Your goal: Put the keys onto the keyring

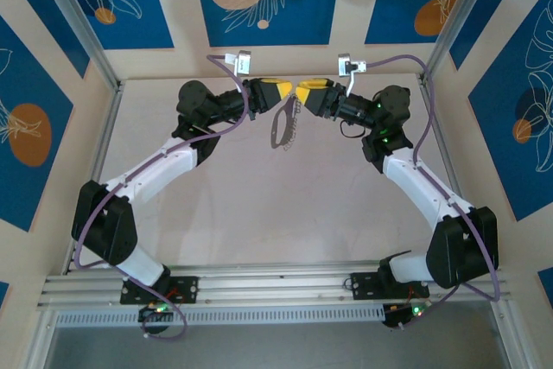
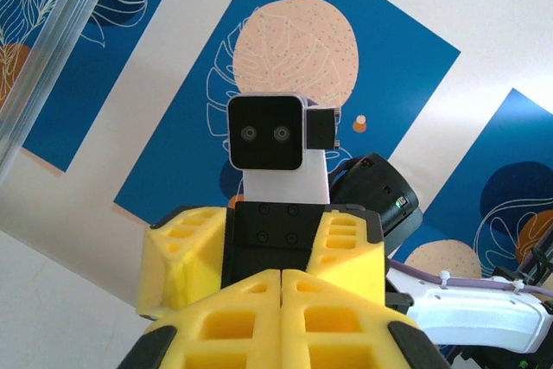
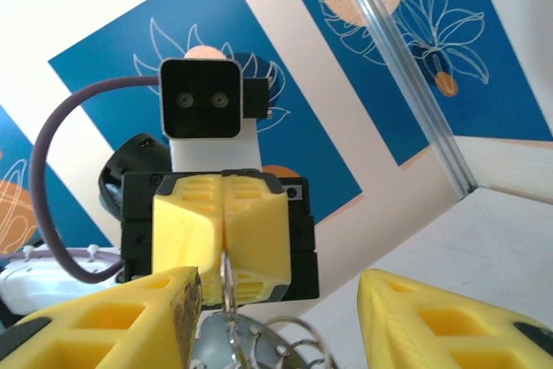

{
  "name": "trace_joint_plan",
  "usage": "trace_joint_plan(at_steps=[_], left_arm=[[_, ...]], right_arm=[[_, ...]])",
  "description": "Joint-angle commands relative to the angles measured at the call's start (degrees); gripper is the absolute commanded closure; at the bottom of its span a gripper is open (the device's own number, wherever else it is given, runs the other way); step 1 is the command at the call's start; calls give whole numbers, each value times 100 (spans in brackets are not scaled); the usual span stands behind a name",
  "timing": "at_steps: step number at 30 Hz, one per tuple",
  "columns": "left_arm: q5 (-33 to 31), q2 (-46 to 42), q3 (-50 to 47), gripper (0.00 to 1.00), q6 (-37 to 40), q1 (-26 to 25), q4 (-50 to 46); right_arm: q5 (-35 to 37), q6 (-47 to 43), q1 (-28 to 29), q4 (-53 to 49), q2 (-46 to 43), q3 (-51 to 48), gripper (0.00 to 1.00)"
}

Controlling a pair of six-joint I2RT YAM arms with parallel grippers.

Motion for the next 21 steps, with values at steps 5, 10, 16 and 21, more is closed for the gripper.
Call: trace_joint_plan(at_steps=[5, 10, 16, 21], left_arm=[[-78, -2, 37, 100, -82, -46, 349], [-77, 7, 46, 100, -92, -51, 349], [-76, 11, 46, 100, -95, -47, 358], [-35, 23, 70, 100, -75, -49, 319]], right_arm=[[-328, 177, -22, 347, 77, 65, 58], [-377, 179, 7, 300, 117, 101, 71], [-456, 139, 35, 181, 171, 188, 95], [-430, -27, 8, -158, 152, 280, 100]])
